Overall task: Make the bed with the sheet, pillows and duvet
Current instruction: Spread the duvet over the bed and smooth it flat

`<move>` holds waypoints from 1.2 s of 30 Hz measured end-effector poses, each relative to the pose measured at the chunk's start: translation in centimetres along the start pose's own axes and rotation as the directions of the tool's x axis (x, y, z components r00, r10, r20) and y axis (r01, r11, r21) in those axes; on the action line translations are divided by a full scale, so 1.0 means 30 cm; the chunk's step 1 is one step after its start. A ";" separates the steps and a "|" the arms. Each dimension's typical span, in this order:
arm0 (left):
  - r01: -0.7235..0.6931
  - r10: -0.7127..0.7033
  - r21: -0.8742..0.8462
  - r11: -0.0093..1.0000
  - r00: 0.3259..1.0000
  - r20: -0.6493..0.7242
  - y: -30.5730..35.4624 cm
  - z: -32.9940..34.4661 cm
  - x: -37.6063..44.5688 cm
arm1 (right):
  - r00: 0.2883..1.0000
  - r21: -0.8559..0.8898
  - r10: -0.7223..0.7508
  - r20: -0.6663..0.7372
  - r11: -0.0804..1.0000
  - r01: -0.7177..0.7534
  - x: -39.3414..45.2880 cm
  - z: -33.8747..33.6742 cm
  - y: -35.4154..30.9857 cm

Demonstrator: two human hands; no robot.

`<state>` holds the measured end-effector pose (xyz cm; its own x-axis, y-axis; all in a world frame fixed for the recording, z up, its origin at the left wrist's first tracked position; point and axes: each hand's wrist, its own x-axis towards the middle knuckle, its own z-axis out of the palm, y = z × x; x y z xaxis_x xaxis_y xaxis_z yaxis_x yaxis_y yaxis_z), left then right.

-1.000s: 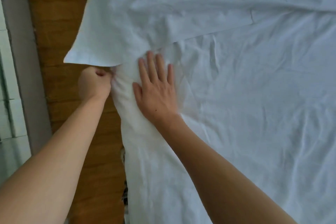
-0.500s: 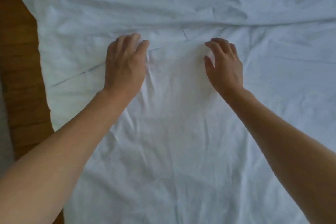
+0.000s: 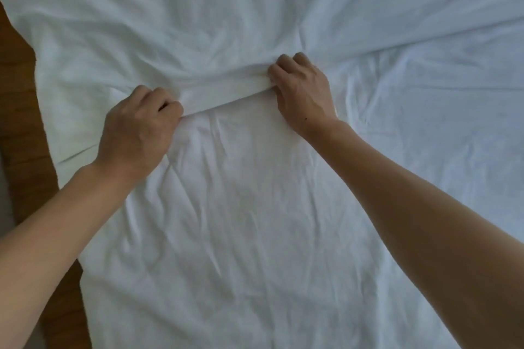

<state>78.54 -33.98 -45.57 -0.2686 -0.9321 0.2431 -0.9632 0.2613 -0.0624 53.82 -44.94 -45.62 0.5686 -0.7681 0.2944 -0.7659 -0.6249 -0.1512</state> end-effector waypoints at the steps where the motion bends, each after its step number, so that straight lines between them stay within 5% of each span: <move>1: 0.007 -0.007 -0.014 1.000 0.999 0.035 0.000 0.008 -0.009 | 0.999 0.025 -0.026 0.041 0.999 0.025 -0.015 0.003 0.005; 6: 0.123 -0.105 -0.159 0.980 0.988 0.117 0.035 0.004 0.019 | 0.995 0.006 -0.029 0.093 1.000 0.029 -0.019 0.020 0.016; 10: 0.228 -0.204 -0.210 0.951 0.970 0.129 0.107 0.012 -0.023 | 0.987 0.067 0.130 0.098 0.988 -0.137 -0.164 0.056 -0.036; 18: 0.483 -0.417 -0.122 0.867 0.837 0.353 0.321 0.044 -0.143 | 0.856 0.126 0.191 0.481 0.951 -0.282 -0.375 -0.007 -0.122; 30: 0.462 -0.303 -0.083 0.883 0.696 0.650 1.026 -0.310 -0.745 | 0.757 0.196 0.015 0.654 0.962 -0.188 -1.437 -0.420 -0.303; 36: 0.459 -0.269 -0.101 0.883 0.668 0.693 1.206 -0.420 -0.920 | 0.673 0.190 -0.020 0.739 0.965 -0.180 -1.635 -0.522 -0.362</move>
<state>51.16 4.35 -42.33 0.0758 -0.8673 -0.4920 -0.9730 -0.1723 0.1539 29.56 1.71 -43.64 0.6199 -0.6080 -0.4960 -0.7846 -0.4910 -0.3786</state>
